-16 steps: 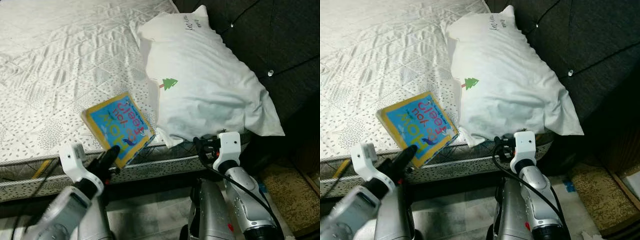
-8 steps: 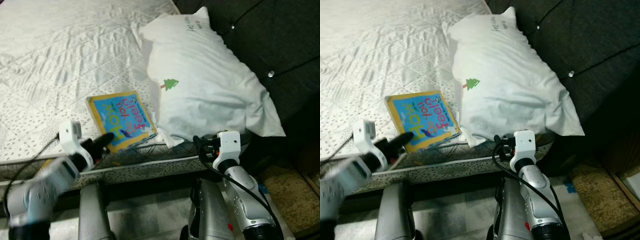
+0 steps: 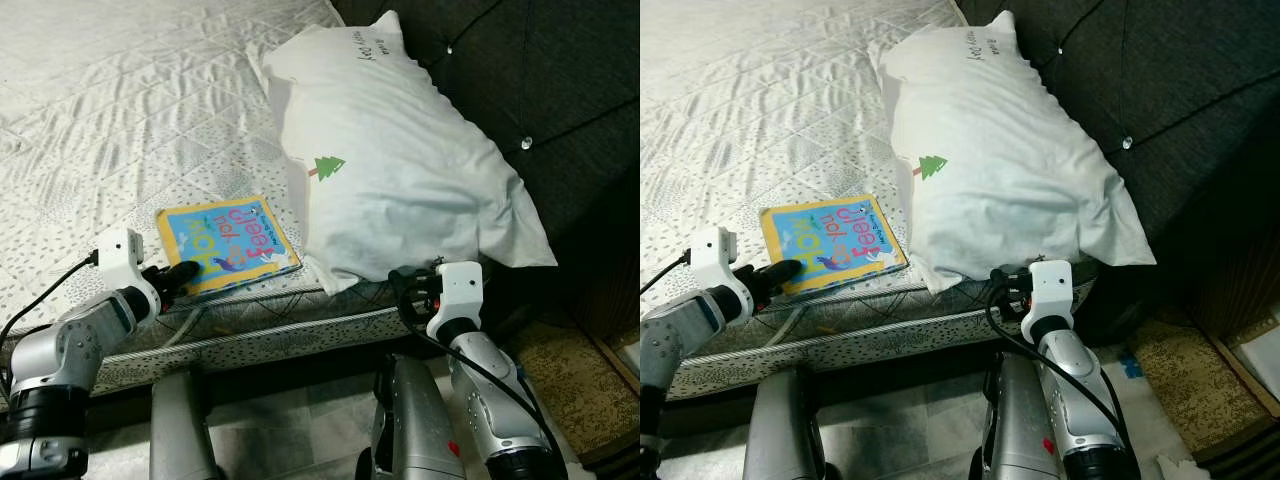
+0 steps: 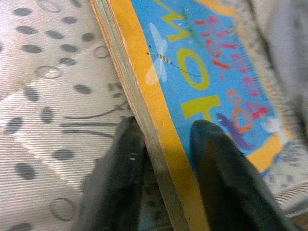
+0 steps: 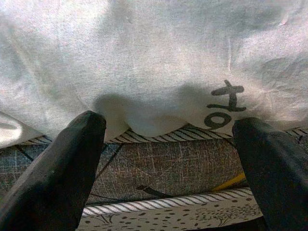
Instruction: Clean up the room
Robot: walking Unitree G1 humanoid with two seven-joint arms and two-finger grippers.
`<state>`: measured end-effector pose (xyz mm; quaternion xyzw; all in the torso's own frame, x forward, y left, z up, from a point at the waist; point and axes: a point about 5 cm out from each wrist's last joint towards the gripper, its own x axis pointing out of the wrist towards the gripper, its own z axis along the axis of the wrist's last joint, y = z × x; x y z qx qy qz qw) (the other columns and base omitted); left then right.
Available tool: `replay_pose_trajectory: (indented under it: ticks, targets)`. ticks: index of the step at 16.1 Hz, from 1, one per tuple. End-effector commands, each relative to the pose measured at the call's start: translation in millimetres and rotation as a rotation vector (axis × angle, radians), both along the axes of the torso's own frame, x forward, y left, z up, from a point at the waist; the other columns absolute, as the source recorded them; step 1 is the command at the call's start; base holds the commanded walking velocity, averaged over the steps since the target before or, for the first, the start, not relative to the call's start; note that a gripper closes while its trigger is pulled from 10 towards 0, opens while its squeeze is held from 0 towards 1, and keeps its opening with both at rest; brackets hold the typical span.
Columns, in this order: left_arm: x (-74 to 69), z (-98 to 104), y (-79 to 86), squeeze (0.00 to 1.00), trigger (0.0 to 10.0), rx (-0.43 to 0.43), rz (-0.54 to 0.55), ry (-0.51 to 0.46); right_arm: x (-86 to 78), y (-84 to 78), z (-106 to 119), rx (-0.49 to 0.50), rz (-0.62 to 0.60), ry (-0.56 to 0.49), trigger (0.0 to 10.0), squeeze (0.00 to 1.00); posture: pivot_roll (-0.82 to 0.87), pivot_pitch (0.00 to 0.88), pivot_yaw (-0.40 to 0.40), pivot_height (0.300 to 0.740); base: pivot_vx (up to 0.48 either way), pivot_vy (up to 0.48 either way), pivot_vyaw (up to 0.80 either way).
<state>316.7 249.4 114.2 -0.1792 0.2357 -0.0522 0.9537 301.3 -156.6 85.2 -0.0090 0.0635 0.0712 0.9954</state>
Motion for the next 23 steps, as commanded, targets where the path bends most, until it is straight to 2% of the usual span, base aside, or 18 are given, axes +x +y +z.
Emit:
replay_pose_trajectory:
  ticks: [1,4,5,7,11,13,16,17,18,19,23]
  targets:
    - [1.3,-1,17.4,1.00,10.0,0.086,0.032,0.015,-0.4,-4.5,-2,0.004,-0.015,0.006,10.0,0.00,-0.02,0.119,-0.077,0.471,0.000,0.000,0.00]
    - [4.8,-1,30.1,1.00,10.0,0.133,0.052,0.007,-0.6,-5.0,-2,0.006,-0.018,0.008,10.0,0.00,-0.02,0.121,-0.077,0.471,0.000,0.000,0.00]
    - [6.0,-1,39.9,1.00,10.0,0.178,0.081,0.009,-0.8,-5.1,-2,0.006,-0.018,0.009,10.0,0.00,-0.02,0.123,-0.080,0.471,0.000,0.000,0.00]
    - [6.8,2,47.4,1.00,10.0,0.226,0.098,0.002,-1.0,-5.5,-2,0.007,-0.019,0.009,10.0,0.00,-0.02,0.124,-0.080,0.471,0.000,0.000,0.00]
    - [14.0,16,75.2,1.00,10.0,0.365,0.186,-0.049,-1.3,-6.4,-2,0.006,-0.022,0.013,10.0,0.00,-0.03,0.129,-0.080,0.471,0.000,0.000,0.00]
    - [17.2,21,78.2,1.00,10.0,0.413,0.185,-0.077,-1.5,-6.8,-3,0.006,-0.022,0.015,10.0,0.00,-0.03,0.130,-0.080,0.471,0.000,0.000,0.00]
    - [19.9,23,74.9,1.00,10.0,0.427,0.180,-0.102,-1.7,-6.7,-3,0.007,-0.022,0.017,10.0,0.00,-0.03,0.130,-0.079,0.471,0.000,0.000,0.00]
    - [18.3,21,78.7,0.65,10.0,0.466,0.226,-0.111,-1.7,-6.1,-3,0.009,-0.023,0.017,10.0,0.00,-0.03,0.129,-0.078,0.471,0.000,0.000,0.00]
    - [17.5,21,80.4,0.53,10.0,0.482,0.246,-0.118,-1.6,-6.0,-3,0.011,-0.024,0.018,10.0,0.00,-0.03,0.129,-0.078,0.471,0.000,0.000,0.00]
    - [14.8,20,86.2,0.00,10.0,0.516,0.278,-0.118,-1.2,-5.1,-3,0.013,-0.023,0.019,10.0,0.00,-0.03,0.131,-0.079,0.471,0.000,0.000,0.00]
    - [7.5,26,105.6,0.00,10.0,0.582,0.406,-0.118,-5.0,-6.5,-4,0.017,-0.027,0.021,10.0,0.00,-0.03,0.145,-0.075,0.471,0.000,0.000,0.00]
